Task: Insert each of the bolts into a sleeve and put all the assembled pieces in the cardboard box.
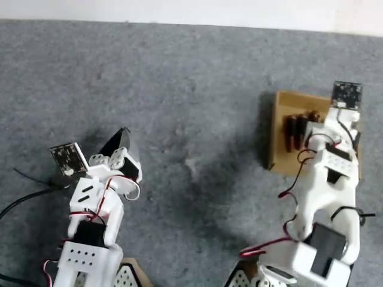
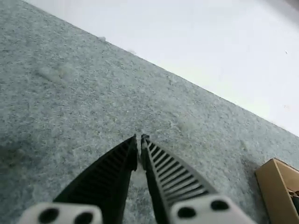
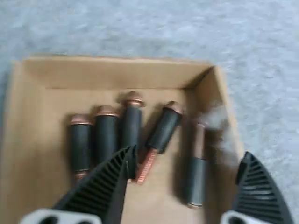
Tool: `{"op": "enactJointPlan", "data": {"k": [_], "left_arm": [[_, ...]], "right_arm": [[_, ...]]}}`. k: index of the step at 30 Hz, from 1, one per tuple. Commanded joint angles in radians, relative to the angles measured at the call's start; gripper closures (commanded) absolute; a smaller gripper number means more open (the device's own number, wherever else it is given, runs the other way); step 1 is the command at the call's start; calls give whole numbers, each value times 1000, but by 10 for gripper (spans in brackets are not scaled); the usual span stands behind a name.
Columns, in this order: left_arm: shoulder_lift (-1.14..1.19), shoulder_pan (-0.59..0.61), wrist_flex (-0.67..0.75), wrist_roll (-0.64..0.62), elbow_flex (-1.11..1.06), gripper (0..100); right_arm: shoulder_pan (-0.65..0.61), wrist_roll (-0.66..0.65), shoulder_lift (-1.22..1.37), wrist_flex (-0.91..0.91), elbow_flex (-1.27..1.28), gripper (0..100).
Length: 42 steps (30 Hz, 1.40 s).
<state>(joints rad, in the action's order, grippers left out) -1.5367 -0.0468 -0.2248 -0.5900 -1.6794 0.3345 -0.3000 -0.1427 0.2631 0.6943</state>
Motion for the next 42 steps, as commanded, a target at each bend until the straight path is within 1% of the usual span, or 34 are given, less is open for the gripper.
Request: {"op": "enactJointPlan", "data": {"k": [1, 5, 10, 13, 16, 19, 23, 25, 28, 32, 38, 40, 42], "left_arm": [[-19, -18, 8, 8, -25, 963], [-19, -18, 8, 8, -25, 963], [-19, -18, 8, 9, -25, 963], [-19, -18, 6, 9, -25, 963], [-15, -15, 5, 15, -25, 963], [-10, -15, -18, 104, -25, 964], [-10, -18, -160, 183, -25, 965], [-10, -15, -253, 221, -25, 964], [-13, -19, -365, 284, -25, 963], [-12, -19, -485, 356, -25, 963], [-21, -10, -747, 473, -24, 963], [-41, -1, -775, 500, -24, 963], [-67, 1, -781, 500, -25, 963]], "right_arm": [[-85, 9, -151, 110, 31, 688], [-223, 11, -361, 188, 196, 688], [-384, 12, -713, 163, 483, 688], [-453, 12, -941, 148, 650, 688], [-481, 12, -1158, 151, 786, 688], [-479, 12, -1357, 153, 918, 688], [-475, 12, -1601, 156, 1086, 688], [-475, 12, -1684, 255, 1141, 688], [-486, 69, -1696, 354, 1121, 688], [-486, 133, -1672, 414, 1118, 688], [-486, 130, -1673, 685, 1118, 688], [-486, 130, -1673, 769, 1118, 688], [-486, 130, -1673, 837, 1118, 688]]}}
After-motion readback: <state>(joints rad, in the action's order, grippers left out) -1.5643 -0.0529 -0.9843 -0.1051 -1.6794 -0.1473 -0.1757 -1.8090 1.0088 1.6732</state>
